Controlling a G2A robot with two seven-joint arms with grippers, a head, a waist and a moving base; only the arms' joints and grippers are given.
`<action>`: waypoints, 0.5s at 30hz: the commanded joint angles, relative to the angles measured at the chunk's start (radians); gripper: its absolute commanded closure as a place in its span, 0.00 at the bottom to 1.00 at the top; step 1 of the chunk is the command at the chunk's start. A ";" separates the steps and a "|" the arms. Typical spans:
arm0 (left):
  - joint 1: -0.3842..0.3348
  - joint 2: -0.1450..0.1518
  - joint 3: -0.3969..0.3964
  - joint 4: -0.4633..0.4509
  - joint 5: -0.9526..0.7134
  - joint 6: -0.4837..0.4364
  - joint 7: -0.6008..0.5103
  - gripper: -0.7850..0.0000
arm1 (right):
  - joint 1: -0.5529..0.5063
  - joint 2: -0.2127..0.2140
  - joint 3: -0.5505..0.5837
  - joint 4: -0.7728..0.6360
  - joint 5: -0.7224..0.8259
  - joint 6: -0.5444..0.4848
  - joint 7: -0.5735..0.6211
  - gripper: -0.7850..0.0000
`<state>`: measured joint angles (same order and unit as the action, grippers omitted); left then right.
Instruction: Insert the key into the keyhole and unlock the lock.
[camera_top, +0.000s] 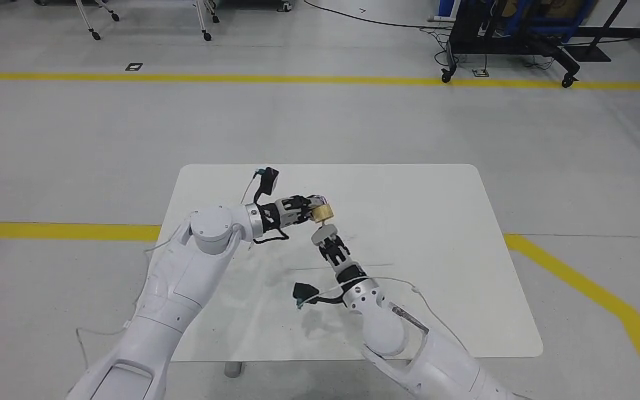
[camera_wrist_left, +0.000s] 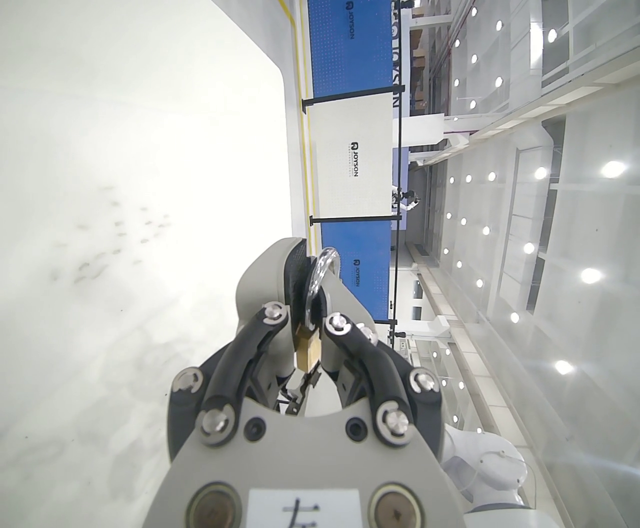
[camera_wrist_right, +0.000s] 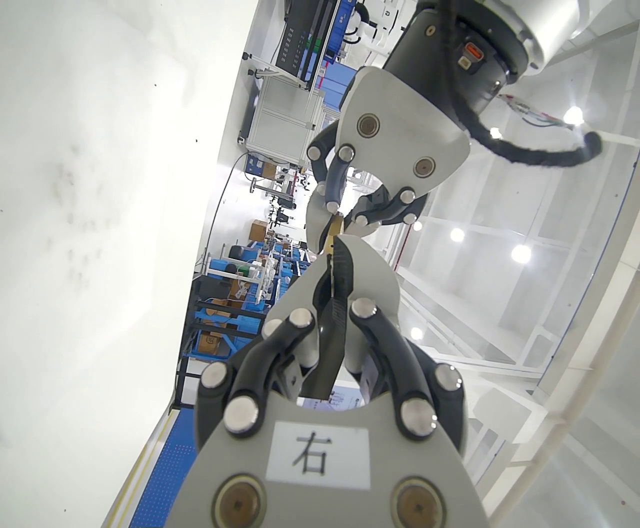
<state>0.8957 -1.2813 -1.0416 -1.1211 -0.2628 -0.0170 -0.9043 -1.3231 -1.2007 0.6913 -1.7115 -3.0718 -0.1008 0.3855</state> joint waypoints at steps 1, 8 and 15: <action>-0.005 0.002 -0.001 0.004 0.001 0.006 -0.026 1.00 | -0.004 0.003 0.005 0.000 0.000 0.009 -0.008 1.00; -0.021 0.011 -0.012 0.015 0.010 -0.001 -0.098 1.00 | -0.009 0.014 0.008 -0.011 0.000 0.005 -0.015 1.00; -0.031 0.018 -0.015 0.016 0.032 0.006 -0.135 1.00 | -0.007 0.033 0.003 -0.019 0.000 0.004 -0.029 1.00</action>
<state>0.8661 -1.2646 -1.0550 -1.1053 -0.2342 -0.0119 -1.0356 -1.3324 -1.1706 0.6982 -1.7290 -3.0718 -0.0949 0.3593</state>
